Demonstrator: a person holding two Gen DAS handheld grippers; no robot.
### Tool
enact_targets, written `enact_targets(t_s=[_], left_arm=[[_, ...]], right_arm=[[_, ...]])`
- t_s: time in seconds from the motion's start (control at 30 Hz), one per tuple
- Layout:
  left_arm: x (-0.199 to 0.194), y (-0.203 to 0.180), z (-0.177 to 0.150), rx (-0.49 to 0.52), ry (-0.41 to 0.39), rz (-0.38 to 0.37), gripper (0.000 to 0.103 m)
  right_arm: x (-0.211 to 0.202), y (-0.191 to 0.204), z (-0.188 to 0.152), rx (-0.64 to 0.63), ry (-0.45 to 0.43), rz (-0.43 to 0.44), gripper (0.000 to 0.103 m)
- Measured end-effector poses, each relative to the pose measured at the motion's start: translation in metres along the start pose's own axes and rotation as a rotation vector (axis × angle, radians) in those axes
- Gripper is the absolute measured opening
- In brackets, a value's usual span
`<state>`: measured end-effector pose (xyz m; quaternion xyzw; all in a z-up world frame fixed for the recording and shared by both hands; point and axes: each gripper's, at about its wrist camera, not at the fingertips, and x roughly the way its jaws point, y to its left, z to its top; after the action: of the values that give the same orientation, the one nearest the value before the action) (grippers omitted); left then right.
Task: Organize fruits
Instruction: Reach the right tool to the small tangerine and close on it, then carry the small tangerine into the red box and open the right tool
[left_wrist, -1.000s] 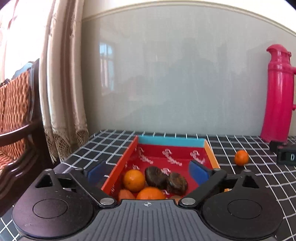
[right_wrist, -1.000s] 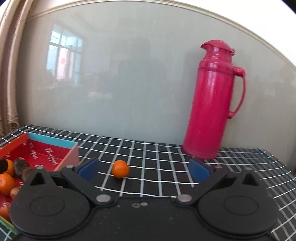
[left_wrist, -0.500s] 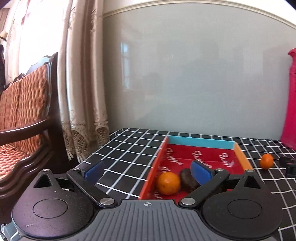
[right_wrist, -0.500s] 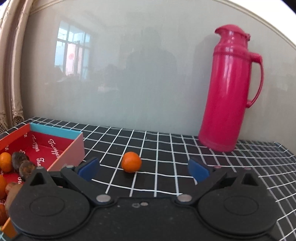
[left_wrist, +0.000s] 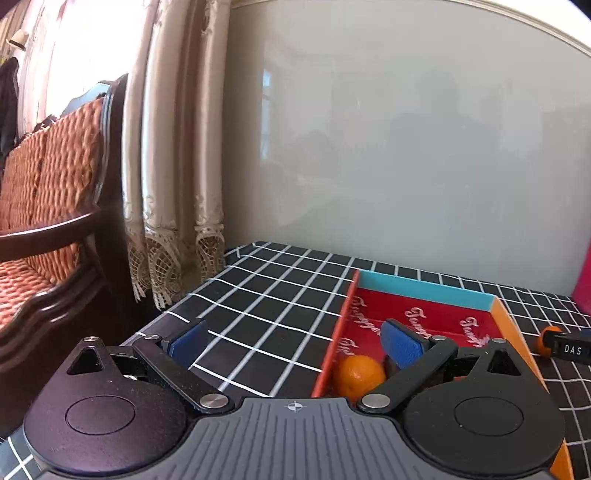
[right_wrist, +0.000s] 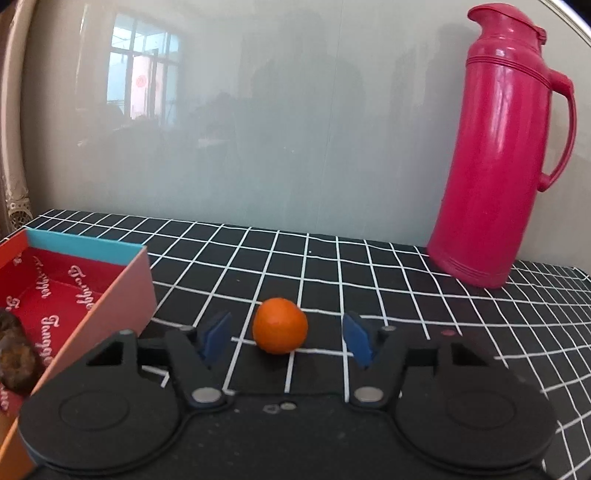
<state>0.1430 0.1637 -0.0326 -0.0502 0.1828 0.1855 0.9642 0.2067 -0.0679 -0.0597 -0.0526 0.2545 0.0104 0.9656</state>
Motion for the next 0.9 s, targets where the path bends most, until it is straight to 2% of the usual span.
enact_targets(t_s=[0.13, 0.2, 0.33, 0.4, 0.53, 0.9], left_arm=[[0.005, 0.009, 0.002, -0.028, 0.007, -0.006, 0.099], [0.008, 0.01, 0.002, -0.026, 0.014, 0.007, 0.099], [0.009, 0.012, 0.002, -0.02, 0.012, 0.04, 0.099], [0.01, 0.013, 0.002, -0.007, 0.015, 0.061, 0.099], [0.012, 0.023, 0.002, -0.026, 0.019, 0.094, 0.099], [0.014, 0.027, 0.002, -0.034, 0.024, 0.098, 0.099]], right_arm=[[0.009, 0.0, 0.0, -0.001, 0.025, 0.004, 0.06], [0.012, 0.0, -0.001, -0.002, 0.04, 0.001, 0.05], [0.01, 0.0, -0.002, -0.002, 0.047, 0.01, 0.043], [0.011, 0.002, -0.002, -0.009, 0.047, 0.014, 0.035], [0.011, 0.009, -0.003, -0.013, 0.045, 0.005, 0.034], [-0.008, 0.014, -0.001, -0.03, 0.017, 0.024, 0.033]])
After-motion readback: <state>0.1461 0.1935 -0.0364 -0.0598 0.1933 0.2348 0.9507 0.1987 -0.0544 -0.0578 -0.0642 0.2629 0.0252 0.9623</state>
